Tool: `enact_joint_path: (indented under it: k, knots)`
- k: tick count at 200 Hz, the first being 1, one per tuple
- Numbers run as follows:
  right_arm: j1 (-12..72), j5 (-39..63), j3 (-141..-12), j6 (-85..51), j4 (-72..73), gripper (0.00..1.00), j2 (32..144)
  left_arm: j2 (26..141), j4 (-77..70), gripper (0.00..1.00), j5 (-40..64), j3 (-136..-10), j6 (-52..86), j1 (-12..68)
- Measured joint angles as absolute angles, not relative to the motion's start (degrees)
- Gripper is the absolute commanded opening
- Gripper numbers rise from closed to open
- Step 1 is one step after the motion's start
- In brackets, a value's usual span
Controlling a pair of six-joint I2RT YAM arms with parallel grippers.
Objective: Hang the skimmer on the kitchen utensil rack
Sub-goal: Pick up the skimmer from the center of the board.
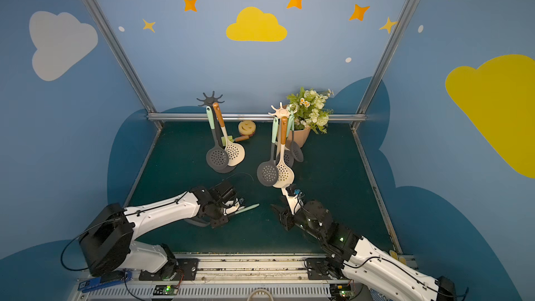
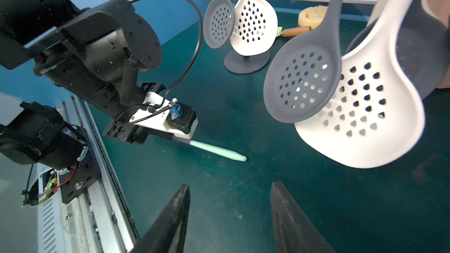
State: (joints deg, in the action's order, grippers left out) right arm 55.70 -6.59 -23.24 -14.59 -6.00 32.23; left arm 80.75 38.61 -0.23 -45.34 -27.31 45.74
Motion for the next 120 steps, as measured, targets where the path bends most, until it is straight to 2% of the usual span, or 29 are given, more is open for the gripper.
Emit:
enact_joint_path:
  k: [74,120]
  knots:
    - [55.7,-10.2,-23.42,-28.05,-7.05,0.52,39.99,78.17,36.27,0.04,-1.06,-43.2,-25.5,48.58]
    - [55.96,-13.43,-23.31,-39.42,-7.57,0.52,39.81,78.65,36.07,0.03,-4.45,-43.27,-24.62,50.94]
